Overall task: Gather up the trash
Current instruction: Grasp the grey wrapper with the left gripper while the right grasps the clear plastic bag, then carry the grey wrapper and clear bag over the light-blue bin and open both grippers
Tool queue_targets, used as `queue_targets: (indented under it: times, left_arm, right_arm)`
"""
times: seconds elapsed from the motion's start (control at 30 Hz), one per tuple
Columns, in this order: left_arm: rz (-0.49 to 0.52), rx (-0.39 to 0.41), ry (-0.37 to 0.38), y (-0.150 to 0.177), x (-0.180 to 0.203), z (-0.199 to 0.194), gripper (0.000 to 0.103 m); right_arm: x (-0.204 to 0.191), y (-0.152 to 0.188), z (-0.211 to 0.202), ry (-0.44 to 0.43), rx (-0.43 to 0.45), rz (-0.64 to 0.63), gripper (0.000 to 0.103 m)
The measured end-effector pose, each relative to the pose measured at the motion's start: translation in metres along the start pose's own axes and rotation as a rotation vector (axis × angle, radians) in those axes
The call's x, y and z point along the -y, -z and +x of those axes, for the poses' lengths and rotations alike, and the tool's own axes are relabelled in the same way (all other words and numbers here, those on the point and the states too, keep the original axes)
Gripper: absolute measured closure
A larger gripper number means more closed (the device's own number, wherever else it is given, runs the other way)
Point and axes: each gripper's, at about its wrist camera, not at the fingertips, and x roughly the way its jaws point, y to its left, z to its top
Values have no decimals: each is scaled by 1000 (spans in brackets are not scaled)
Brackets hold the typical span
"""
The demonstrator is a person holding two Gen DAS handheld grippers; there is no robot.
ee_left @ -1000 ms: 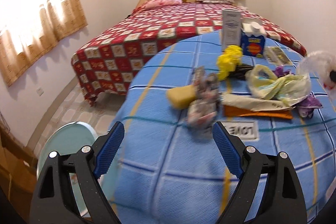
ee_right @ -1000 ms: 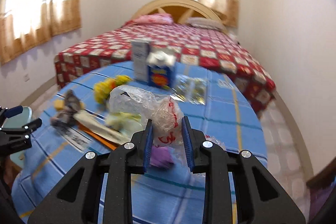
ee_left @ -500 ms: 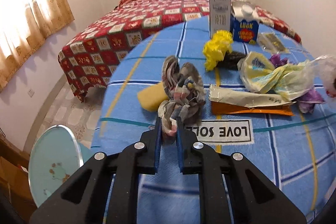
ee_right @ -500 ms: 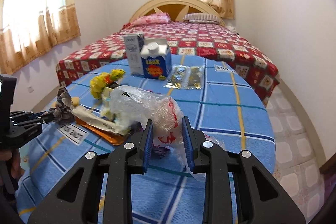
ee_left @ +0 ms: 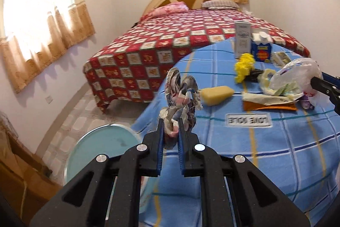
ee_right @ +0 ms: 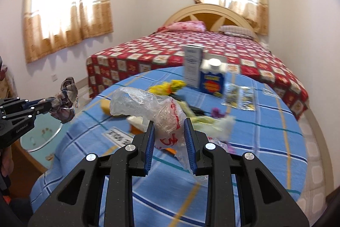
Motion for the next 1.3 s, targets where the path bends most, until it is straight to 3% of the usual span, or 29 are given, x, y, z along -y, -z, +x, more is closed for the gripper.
queue_targets:
  times: [0.33,1.3]
  left_arm:
    - [-51,-53,-115,28,-61,1,92]
    - [-127,-119,-248,69,-142,2,92]
  right_arm:
    - [-70,-14,32,-105,-23,-104,75]
    - [-179,-26,91,-233,-82,-287,75]
